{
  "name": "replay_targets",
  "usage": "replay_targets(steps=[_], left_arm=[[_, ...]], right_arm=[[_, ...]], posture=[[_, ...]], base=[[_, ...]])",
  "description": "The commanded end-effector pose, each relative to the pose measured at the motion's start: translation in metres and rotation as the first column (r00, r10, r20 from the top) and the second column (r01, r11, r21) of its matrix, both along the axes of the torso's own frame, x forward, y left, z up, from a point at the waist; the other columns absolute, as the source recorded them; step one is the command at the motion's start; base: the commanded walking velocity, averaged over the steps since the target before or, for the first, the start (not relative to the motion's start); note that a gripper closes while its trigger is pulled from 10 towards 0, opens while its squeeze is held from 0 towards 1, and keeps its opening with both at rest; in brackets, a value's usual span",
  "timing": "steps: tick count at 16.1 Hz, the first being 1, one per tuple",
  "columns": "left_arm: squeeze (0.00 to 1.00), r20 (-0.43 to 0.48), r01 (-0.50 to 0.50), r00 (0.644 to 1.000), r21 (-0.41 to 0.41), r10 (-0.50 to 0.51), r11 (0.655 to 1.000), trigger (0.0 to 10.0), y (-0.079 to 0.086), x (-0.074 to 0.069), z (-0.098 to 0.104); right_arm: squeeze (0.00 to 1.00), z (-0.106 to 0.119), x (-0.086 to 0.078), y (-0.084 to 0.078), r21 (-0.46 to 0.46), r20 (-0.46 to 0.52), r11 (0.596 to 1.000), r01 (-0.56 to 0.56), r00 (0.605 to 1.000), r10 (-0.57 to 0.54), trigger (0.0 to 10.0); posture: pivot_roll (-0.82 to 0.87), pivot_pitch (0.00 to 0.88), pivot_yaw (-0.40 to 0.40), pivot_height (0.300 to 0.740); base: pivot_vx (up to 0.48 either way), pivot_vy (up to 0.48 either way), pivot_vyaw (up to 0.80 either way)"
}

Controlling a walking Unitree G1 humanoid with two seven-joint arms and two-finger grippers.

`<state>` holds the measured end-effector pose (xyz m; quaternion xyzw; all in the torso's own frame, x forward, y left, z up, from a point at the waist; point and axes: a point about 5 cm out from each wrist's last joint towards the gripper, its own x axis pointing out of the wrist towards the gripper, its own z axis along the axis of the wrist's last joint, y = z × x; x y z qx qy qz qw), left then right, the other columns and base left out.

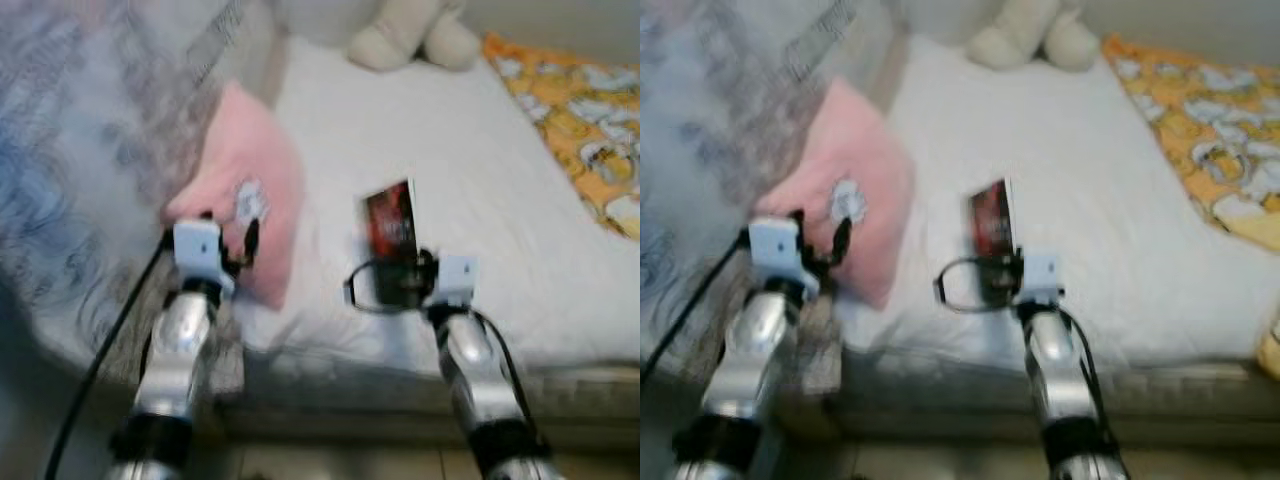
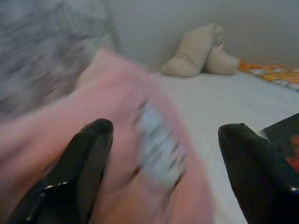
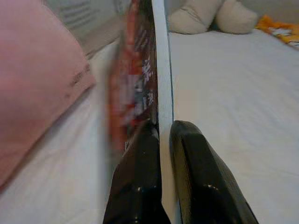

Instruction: Clean up the room

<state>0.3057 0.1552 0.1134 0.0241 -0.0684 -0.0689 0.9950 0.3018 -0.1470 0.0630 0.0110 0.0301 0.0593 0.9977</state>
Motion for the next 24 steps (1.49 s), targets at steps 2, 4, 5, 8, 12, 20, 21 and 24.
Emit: replay_targets(steps=[2,4,5,8,12,20,21,24], left_arm=[[0.0,0.011,0.015,1.0,-0.006,-0.015,1.0,10.0,-0.009,0.001,0.004],[0.0,0.015,-0.023,1.0,0.004,0.023,1.0,10.0,-0.004,0.001,0.005],[0.0,0.025,-0.086,0.996,0.041,0.085,0.995,10.0,0.003,0.002,0.006],[0.0,0.019,-0.165,0.986,0.092,0.164,0.982,10.0,0.015,0.008,0.014],[0.0,0.068,-0.116,0.992,0.114,0.108,0.987,10.0,0.025,0.008,0.037],[0.0,0.062,-0.036,0.998,0.168,0.026,0.985,10.0,0.019,-0.006,0.051],[0.0,0.059,-0.016,0.998,0.167,0.006,0.986,10.0,0.016,-0.007,0.052],[0.0,0.045,0.161,0.985,0.079,-0.165,0.984,10.0,-0.005,-0.019,0.053]], right_arm=[[0.0,0.013,0.007,-0.014,0.0,0.059,0.999,0.038,0.997,-0.038,0.0],[0.0,0.018,0.014,-0.004,0.062,0.061,0.998,-0.006,0.998,0.002,0.0],[0.0,0.028,0.022,0.013,0.248,0.068,0.965,-0.086,0.995,0.071,0.0],[0.0,0.046,0.05,0.052,0.617,0.038,0.754,-0.224,0.966,0.255,0.0],[0.0,0.012,0.046,0.048,0.765,-0.139,0.643,-0.031,0.967,0.212,0.0],[0.0,-0.067,-0.005,0.027,0.653,-0.478,0.728,0.207,0.859,0.185,0.0],[0.0,-0.066,-0.004,0.024,0.628,-0.477,0.752,0.201,0.863,0.168,0.0],[0.0,-0.055,0.007,0.029,0.586,-0.441,0.79,0.179,0.889,0.126,0.0]], posture=[[0.06,0.0,-0.039,0.74],[0.07,0.0,-0.041,0.74],[0.07,0.0,-0.037,0.74],[0.11,0.0,-0.034,0.74],[0.19,0.0,-0.045,0.74],[0.25,0.046,-0.033,0.74],[0.25,0.046,-0.033,0.74],[0.26,0.069,-0.032,0.74]], base=[[0.48,0.0,0.0],[0.459,0.0,0.0],[0.431,0.0,0.0],[0.0,0.0,0.0],[0.0,0.0,0.0],[0.0,0.0,0.0],[0.0,0.0,0.0],[0.0,0.0,0.0]])
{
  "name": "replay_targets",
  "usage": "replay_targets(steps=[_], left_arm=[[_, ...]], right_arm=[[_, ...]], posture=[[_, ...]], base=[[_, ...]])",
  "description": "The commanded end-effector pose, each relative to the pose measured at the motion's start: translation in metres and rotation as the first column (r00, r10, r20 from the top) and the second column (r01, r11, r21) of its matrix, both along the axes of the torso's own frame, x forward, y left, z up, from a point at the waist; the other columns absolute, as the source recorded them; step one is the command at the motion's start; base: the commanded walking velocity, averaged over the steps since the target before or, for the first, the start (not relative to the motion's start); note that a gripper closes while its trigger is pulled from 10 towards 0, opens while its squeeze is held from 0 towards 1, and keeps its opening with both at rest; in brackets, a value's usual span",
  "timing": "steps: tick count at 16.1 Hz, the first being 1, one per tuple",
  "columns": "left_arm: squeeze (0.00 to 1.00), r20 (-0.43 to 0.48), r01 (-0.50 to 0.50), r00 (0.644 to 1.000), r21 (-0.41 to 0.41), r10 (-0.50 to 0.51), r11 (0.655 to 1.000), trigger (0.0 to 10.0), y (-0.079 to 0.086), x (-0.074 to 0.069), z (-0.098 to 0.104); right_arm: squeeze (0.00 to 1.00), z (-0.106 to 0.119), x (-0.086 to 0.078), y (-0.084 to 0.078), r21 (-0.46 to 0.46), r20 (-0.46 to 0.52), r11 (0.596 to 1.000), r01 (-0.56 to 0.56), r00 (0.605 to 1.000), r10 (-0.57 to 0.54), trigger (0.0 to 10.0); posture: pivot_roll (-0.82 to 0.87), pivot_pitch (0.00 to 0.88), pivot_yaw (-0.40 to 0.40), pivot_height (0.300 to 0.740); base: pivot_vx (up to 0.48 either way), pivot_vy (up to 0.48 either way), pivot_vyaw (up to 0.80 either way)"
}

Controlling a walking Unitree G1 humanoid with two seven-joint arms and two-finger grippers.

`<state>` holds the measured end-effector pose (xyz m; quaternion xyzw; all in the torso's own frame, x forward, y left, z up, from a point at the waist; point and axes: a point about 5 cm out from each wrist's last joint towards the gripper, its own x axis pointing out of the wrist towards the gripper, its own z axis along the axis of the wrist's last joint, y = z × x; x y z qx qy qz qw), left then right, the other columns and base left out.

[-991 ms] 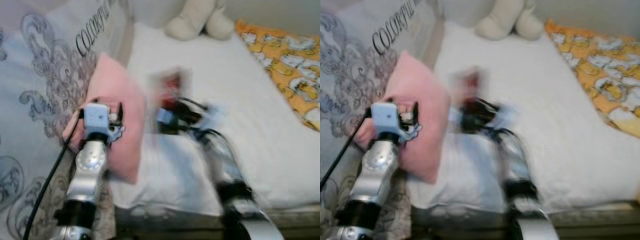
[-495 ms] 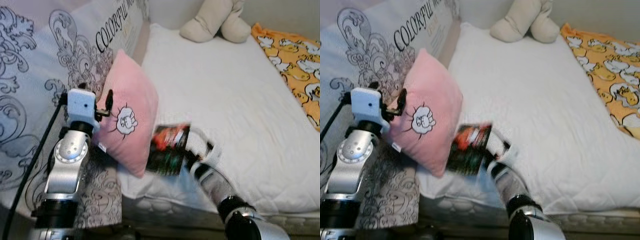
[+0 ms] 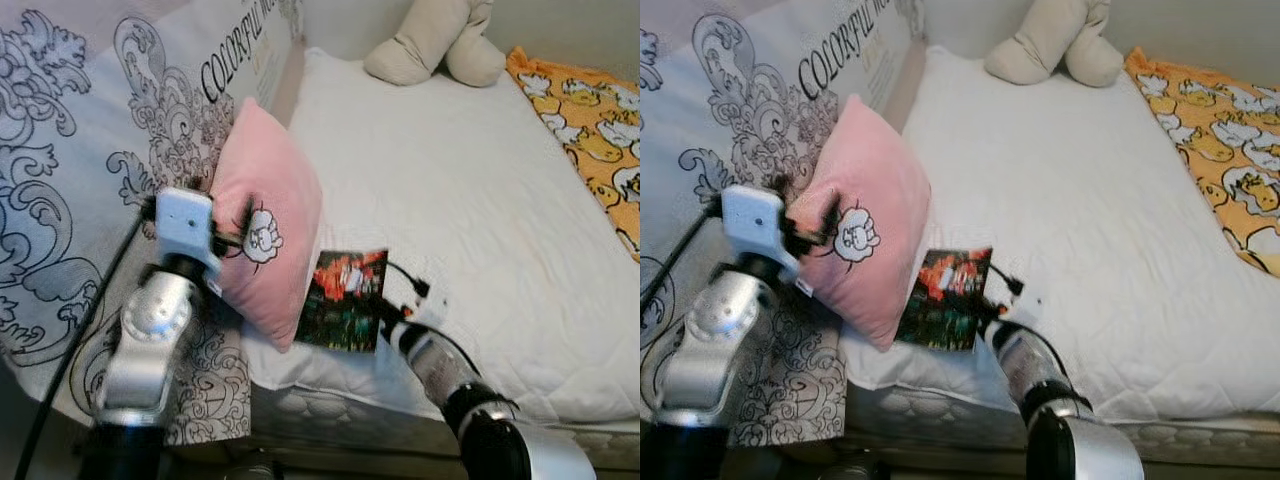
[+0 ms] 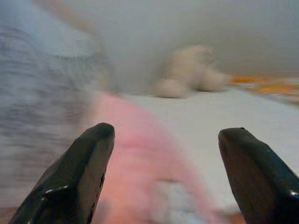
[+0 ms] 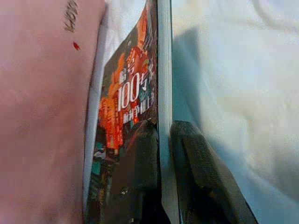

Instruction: Clean up the room

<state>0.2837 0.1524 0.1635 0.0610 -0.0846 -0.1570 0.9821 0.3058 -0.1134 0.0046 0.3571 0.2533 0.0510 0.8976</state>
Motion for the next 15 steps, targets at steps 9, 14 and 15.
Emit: replay_targets(steps=[9,14,15], left_arm=[[0.0,-0.272,0.574,0.78,-0.045,-0.563,0.817,10.0,-0.039,-0.091,0.003],[0.0,-0.312,0.568,0.775,-0.039,-0.55,0.822,10.0,-0.033,-0.105,0.01],[0.0,-0.314,0.567,0.775,-0.039,-0.549,0.823,10.0,-0.032,-0.106,0.01]], right_arm=[[0.0,0.011,0.011,0.016,-0.037,-0.022,0.999,0.033,0.999,-0.034,0.0],[0.0,0.013,0.012,0.029,-0.096,-0.018,0.994,-0.046,0.999,0.045,0.0],[0.0,0.015,0.013,0.03,-0.114,-0.014,0.992,-0.058,0.998,0.057,0.0]], posture=[[0.4,0.206,-0.028,0.74],[0.45,0.231,-0.026,0.74],[0.45,0.234,-0.029,0.74]], base=[[0.0,0.0,0.0],[0.0,0.0,0.0],[0.0,0.0,0.0]])
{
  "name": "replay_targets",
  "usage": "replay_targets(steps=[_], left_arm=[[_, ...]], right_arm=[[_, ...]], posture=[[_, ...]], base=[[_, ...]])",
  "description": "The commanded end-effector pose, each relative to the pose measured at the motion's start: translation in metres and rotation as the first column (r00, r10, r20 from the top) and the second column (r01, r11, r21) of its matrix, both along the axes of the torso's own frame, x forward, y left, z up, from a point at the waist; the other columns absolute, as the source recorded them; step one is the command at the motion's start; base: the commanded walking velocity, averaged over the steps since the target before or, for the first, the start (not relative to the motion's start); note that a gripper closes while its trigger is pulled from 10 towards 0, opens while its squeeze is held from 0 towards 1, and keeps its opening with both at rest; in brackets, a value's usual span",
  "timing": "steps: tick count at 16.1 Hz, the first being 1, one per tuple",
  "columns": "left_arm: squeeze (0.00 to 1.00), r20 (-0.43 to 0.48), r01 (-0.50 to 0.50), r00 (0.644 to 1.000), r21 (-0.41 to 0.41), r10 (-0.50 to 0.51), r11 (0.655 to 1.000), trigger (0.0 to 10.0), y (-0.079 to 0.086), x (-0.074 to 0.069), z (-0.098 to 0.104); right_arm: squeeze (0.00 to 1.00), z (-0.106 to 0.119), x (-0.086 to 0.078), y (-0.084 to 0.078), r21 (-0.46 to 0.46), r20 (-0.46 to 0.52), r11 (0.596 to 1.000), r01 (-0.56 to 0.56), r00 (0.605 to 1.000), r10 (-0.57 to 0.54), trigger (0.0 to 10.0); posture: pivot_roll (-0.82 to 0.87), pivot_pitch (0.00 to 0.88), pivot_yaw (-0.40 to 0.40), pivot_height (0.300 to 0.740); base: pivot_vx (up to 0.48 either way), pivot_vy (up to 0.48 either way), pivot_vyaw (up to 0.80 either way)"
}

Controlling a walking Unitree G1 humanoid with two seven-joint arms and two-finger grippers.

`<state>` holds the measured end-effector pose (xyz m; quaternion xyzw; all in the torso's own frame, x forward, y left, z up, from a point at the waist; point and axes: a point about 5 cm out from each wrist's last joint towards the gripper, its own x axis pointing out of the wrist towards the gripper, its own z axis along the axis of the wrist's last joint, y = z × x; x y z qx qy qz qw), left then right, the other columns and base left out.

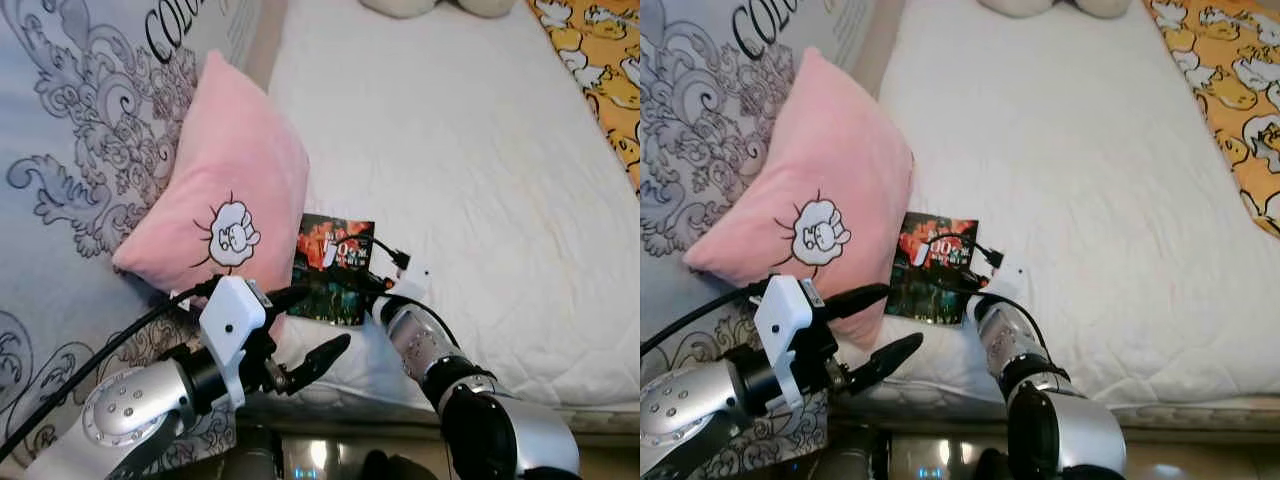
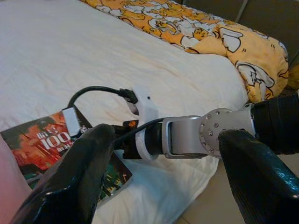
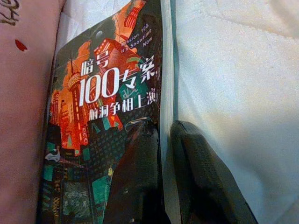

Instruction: Clean up the room

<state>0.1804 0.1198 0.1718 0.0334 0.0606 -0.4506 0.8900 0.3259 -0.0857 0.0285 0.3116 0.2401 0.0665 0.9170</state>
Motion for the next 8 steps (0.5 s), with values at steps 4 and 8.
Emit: replay_targets(steps=[4,8], left_arm=[[0.0,-0.011,-0.004,1.0,0.009,0.005,1.0,10.0,-0.0005,-0.0064,0.0029],[0.0,-0.015,0.002,1.0,0.025,-0.002,1.0,10.0,0.0005,-0.0031,0.0008]], right_arm=[[1.0,-0.0105,-0.0073,0.0013,-0.111,-0.078,0.993,-0.048,0.996,0.039,10.0],[1.0,-0.0094,-0.0069,0.0044,-0.154,-0.069,0.985,-0.074,0.996,0.064,10.0]], posture=[[0.45,0.236,-0.039,0.74],[0.42,0.221,-0.038,0.74]], base=[[0.0,0.0,0.0],[0.0,0.0,0.0]])
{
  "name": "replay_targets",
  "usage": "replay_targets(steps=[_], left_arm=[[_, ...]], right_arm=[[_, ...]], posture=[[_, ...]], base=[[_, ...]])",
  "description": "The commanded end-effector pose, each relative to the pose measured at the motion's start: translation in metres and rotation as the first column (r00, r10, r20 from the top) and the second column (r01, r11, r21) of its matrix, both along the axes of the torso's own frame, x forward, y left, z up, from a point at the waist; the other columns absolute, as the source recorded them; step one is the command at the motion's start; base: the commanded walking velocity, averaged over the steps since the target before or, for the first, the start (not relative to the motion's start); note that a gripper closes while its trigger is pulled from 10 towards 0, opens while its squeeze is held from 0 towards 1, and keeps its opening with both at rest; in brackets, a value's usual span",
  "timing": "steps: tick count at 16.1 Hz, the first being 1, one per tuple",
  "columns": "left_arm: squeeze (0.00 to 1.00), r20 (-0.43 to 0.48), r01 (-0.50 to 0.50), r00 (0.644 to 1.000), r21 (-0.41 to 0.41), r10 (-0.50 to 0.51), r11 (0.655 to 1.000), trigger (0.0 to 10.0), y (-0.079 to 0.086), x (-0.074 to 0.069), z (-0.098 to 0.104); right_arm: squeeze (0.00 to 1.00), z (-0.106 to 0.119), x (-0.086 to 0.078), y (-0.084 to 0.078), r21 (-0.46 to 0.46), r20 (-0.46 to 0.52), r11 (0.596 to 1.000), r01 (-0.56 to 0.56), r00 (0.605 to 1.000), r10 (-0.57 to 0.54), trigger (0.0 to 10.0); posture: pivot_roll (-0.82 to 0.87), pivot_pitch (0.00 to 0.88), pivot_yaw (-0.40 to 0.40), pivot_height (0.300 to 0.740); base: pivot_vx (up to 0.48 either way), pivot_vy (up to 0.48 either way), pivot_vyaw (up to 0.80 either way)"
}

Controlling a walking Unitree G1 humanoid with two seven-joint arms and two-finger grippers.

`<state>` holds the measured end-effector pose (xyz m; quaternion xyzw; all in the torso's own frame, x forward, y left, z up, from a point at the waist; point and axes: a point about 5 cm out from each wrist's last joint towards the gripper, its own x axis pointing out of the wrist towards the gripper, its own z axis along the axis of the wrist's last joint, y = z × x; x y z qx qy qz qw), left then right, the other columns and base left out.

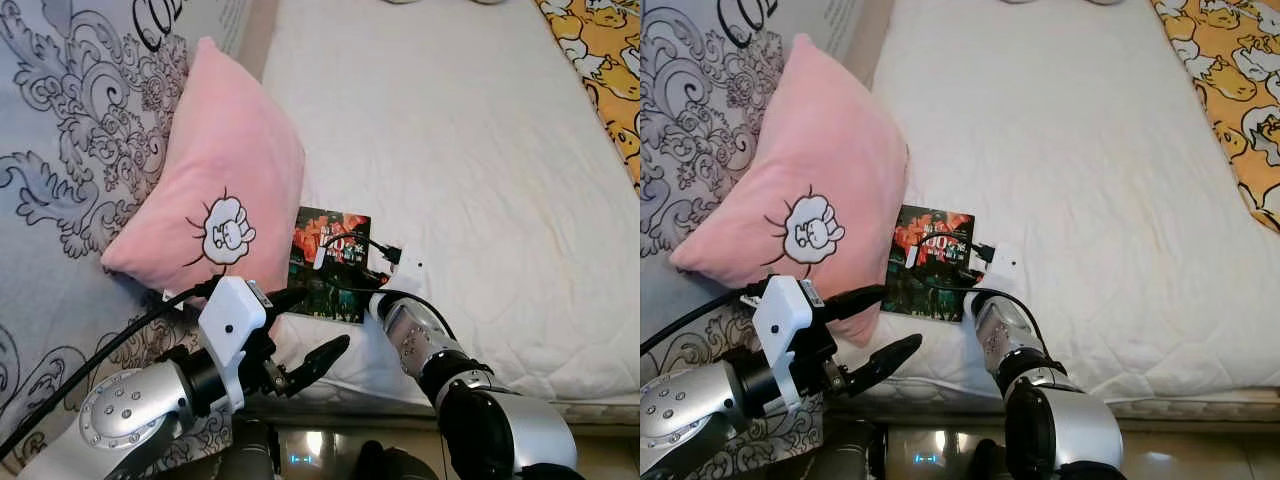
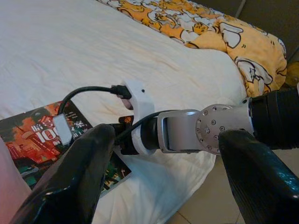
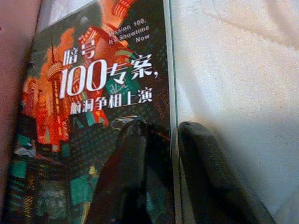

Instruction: Clean up the room

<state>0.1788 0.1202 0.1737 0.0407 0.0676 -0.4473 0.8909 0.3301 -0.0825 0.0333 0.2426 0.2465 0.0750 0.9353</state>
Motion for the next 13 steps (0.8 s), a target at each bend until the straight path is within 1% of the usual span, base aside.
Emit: replay_targets(steps=[1,3,4,6,8,9,10,11,12,13], left_arm=[[0.0,-0.012,0.008,1.0,0.008,-0.008,1.0,10.0,0.002,-0.001,-0.002],[0.0,-0.015,0.011,1.0,0.01,-0.01,1.0,10.0,0.002,0.001,-0.003],[0.0,-0.008,0.017,1.0,0.01,-0.017,1.0,10.0,0.0,0.005,-0.004],[0.0,-0.007,0.008,1.0,-0.004,-0.008,1.0,10.0,0.001,0.011,-0.005],[0.0,-0.001,-0.032,1.0,-0.009,0.032,0.999,10.0,0.006,0.026,-0.013],[0.0,0.008,-0.053,0.999,-0.055,0.053,0.997,10.0,0.007,0.034,-0.013],[0.0,-0.001,-0.082,0.997,-0.138,0.083,0.987,10.0,0.006,0.042,-0.013],[0.0,-0.002,-0.094,0.995,-0.157,0.095,0.983,10.0,0.006,0.044,-0.013],[0.0,0.003,-0.127,0.992,-0.136,0.128,0.983,10.0,0.007,0.055,-0.023],[0.0,0.012,-0.169,0.985,-0.107,0.171,0.98,10.0,0.006,0.069,-0.036]], right_arm=[[1.0,-0.01,-0.008,0.005,-0.076,-0.037,0.995,-0.068,0.997,0.066,10.0],[1.0,-0.006,-0.005,0.004,-0.151,0.002,0.983,-0.101,0.995,0.102,10.0],[1.0,-0.004,-0.003,-0.004,-0.207,0.024,0.974,-0.097,0.994,0.104,10.0],[1.0,-0.007,-0.004,-0.01,-0.214,0.016,0.973,-0.093,0.995,0.098,10.0],[1.0,-0.014,-0.011,-0.015,-0.194,0.01,0.975,-0.104,0.994,0.108,10.0],[1.0,-0.015,-0.012,-0.017,-0.193,0.018,0.975,-0.106,0.994,0.112,10.0],[1.0,-0.014,-0.012,-0.02,-0.207,0.032,0.974,-0.094,0.994,0.103,10.0],[1.0,-0.014,-0.011,-0.022,-0.211,0.042,0.974,-0.085,0.995,0.096,10.0],[1.0,-0.008,-0.006,-0.031,-0.217,0.076,0.975,-0.036,0.996,0.054,10.0],[1.0,0.0,-0.001,-0.042,-0.243,0.131,0.97,-0.008,0.991,0.041,10.0]], posture=[[0.42,0.216,-0.033,0.74],[0.41,0.204,-0.032,0.74],[0.39,0.184,-0.033,0.74],[0.38,0.169,-0.036,0.74],[0.31,0.101,-0.048,0.74],[0.28,0.065,-0.052,0.74],[0.26,0.04,-0.054,0.74],[0.26,0.04,-0.054,0.74],[0.21,0.0,-0.062,0.74],[0.16,0.0,-0.058,0.74]], base=[[0.0,0.0,0.0],[0.0,0.0,0.0],[0.0,0.0,0.0],[0.0,0.0,0.0],[0.0,0.0,0.0],[0.0,0.0,0.0],[0.0,0.0,0.0],[0.0,0.0,0.0],[0.0,0.0,0.0],[0.0,0.0,0.0]])
